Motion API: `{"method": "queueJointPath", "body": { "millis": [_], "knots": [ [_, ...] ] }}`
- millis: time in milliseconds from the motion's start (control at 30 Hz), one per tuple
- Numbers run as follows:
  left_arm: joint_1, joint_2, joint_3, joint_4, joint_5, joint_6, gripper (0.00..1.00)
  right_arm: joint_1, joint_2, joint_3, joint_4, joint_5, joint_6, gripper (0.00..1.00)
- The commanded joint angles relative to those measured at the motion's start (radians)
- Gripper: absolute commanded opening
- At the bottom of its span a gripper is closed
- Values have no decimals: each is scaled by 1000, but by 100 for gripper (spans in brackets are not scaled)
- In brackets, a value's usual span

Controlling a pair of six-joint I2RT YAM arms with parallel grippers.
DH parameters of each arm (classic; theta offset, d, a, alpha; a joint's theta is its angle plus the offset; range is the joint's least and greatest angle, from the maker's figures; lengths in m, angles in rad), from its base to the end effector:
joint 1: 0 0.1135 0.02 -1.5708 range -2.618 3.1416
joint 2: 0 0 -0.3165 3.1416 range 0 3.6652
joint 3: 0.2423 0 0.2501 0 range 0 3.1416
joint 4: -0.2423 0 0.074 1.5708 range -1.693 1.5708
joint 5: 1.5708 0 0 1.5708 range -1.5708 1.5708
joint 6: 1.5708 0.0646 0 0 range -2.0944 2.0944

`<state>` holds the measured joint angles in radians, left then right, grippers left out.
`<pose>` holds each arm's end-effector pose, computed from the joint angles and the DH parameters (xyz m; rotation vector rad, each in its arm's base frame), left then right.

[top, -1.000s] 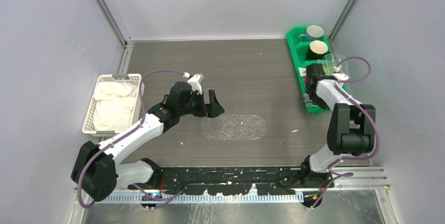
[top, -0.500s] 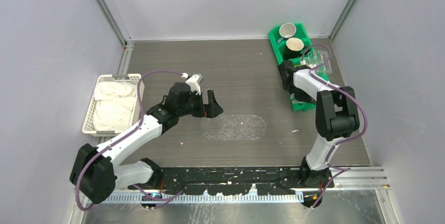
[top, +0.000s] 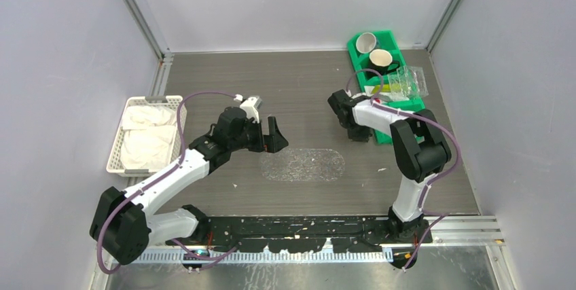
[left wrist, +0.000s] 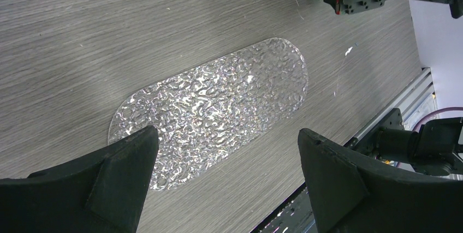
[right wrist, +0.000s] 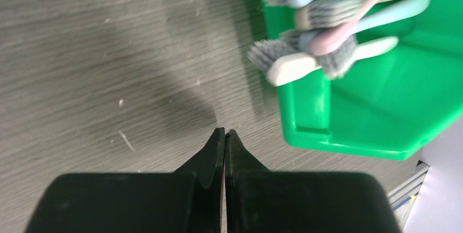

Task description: Prepare toiletry sets of a toothbrush and toothpaste on the tray

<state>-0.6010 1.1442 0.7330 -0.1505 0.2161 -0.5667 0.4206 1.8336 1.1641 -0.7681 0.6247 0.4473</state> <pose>0.1997 -0.1537 0.2866 0.1738 2.2528 -0.8907 0.3318 0.1070 0.1902 0.0933 2.6728 -0.7084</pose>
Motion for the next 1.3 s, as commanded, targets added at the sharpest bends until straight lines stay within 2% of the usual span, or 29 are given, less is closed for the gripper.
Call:
{"method": "queueJointPath", "body": {
  "millis": [0, 200, 267, 333, 367, 400, 500, 533, 600, 700, 900, 1067, 1267],
  "knots": [
    [-3, -11, -6, 15, -11, 6, 100, 8, -23, -20, 39, -63, 9, 3],
    [-4, 0, -21, 38, -9, -3, 100, 8, -42, -29, 35, -61, 19, 3],
    [-4, 2, -24, 43, -8, -2, 100, 8, -60, -29, 32, -54, 27, 7],
    [-3, 3, -24, 43, -9, -1, 100, 8, -103, -24, 23, -44, 40, 17],
    [-3, 4, -24, 43, -9, 0, 100, 8, -133, -25, 25, -59, 42, 29],
    [-3, 5, -25, 43, -9, -1, 100, 8, -163, -25, 26, -76, 41, 35],
    [-4, 4, -31, 49, -9, -3, 100, 5, -268, -16, 11, -110, 43, 50],
    [-3, 3, -35, 53, -10, -4, 100, 0, -305, -12, 5, -107, 45, 53],
    [-4, 2, -44, 63, -9, -6, 100, -37, -342, 21, -56, -84, 73, 53],
    [-4, 2, -54, 77, -5, -10, 100, -156, -370, 34, -129, -79, 116, 53],
    [-4, 13, -57, 95, 6, -10, 100, -338, -440, -96, -77, -56, 229, 52],
    [-5, 17, -53, 97, 16, -8, 100, -399, -463, -201, 5, -117, 321, 53],
    [-4, -11, -62, 71, 5, 5, 100, -407, -409, -237, 67, -151, 357, 52]
  ]
}}
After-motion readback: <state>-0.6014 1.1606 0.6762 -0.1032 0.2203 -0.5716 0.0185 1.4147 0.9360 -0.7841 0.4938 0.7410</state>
